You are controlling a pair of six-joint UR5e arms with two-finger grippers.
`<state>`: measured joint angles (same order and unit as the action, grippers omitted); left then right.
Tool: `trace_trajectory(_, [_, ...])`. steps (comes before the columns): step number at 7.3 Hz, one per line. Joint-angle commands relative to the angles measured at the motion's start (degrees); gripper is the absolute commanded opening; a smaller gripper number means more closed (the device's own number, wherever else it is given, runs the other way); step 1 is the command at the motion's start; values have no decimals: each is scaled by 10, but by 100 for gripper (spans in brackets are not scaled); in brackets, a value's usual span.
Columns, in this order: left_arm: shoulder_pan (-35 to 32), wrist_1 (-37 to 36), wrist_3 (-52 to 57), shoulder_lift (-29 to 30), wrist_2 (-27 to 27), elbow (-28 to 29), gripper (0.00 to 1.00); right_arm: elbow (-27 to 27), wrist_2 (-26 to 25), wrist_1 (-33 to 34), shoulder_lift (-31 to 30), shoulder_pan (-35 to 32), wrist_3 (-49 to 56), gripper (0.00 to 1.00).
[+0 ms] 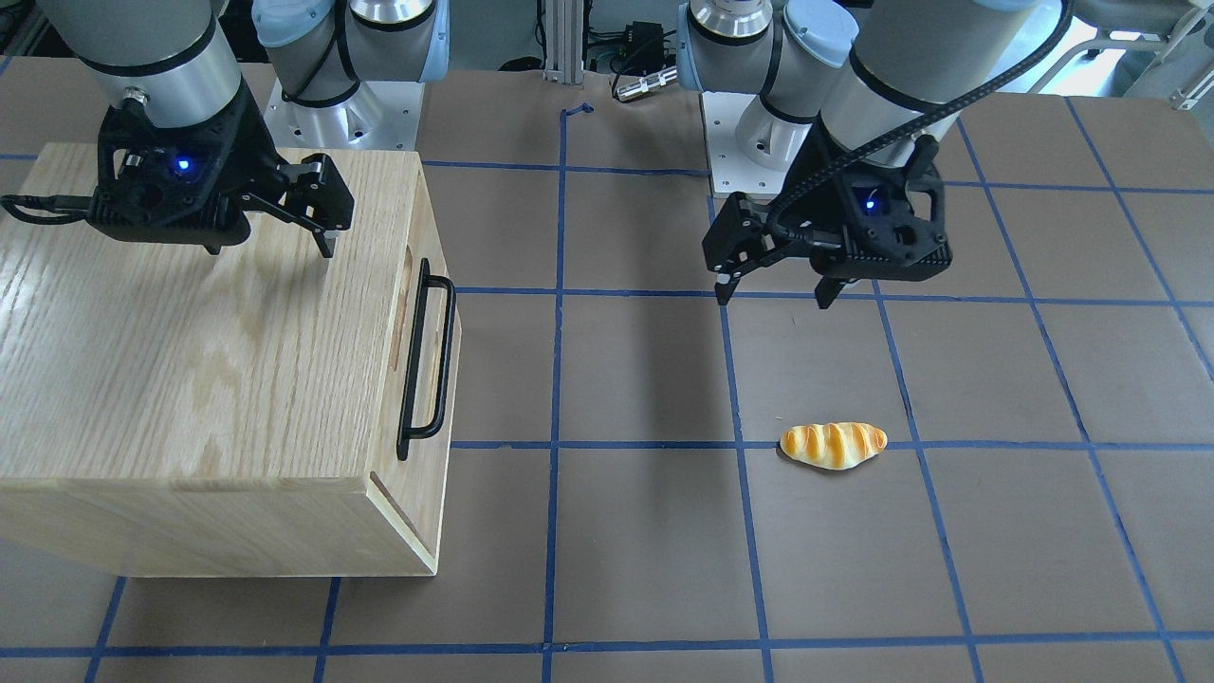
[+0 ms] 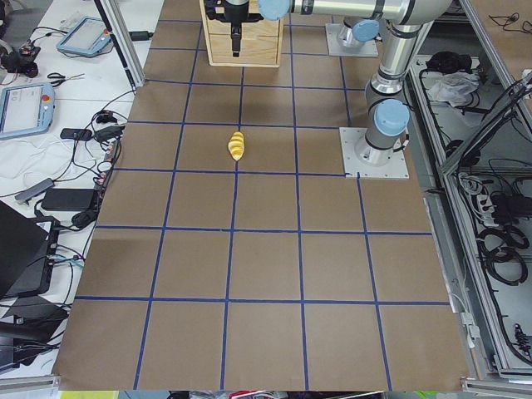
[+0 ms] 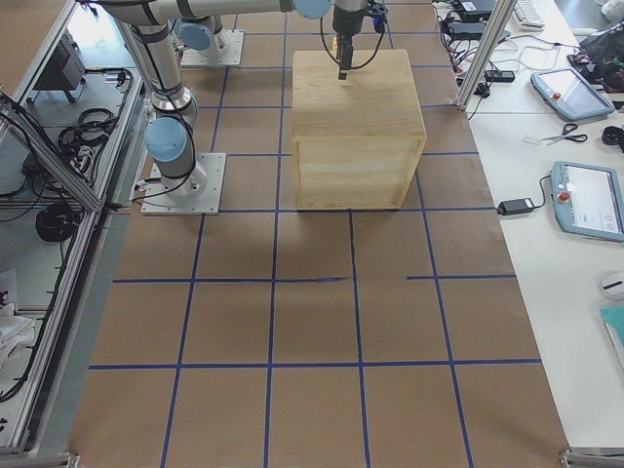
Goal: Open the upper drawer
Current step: 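Move the left gripper toward the black drawer handle on the cabinet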
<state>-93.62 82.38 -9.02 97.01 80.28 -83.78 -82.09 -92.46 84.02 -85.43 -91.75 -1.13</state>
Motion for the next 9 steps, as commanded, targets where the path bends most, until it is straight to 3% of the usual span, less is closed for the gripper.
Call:
trace_trajectory(1, [-32, -78, -55, 44, -119, -1, 100, 0, 0, 0, 0, 0, 1, 100])
trace_trajectory(2, [-58, -116, -83, 66, -158, -1, 100, 0, 0, 0, 0, 0, 0, 100])
trace_trajectory(4, [-110, -200, -161, 106, -180, -16, 100, 0, 0, 0, 0, 0, 1, 100])
trace_trajectory(6, [-132, -203, -174, 113, -188, -47, 100, 0, 0, 0, 0, 0, 0, 100])
trace_trajectory(9, [-133, -204, -176, 114, -202, -51, 100, 0, 0, 0, 0, 0, 0, 100])
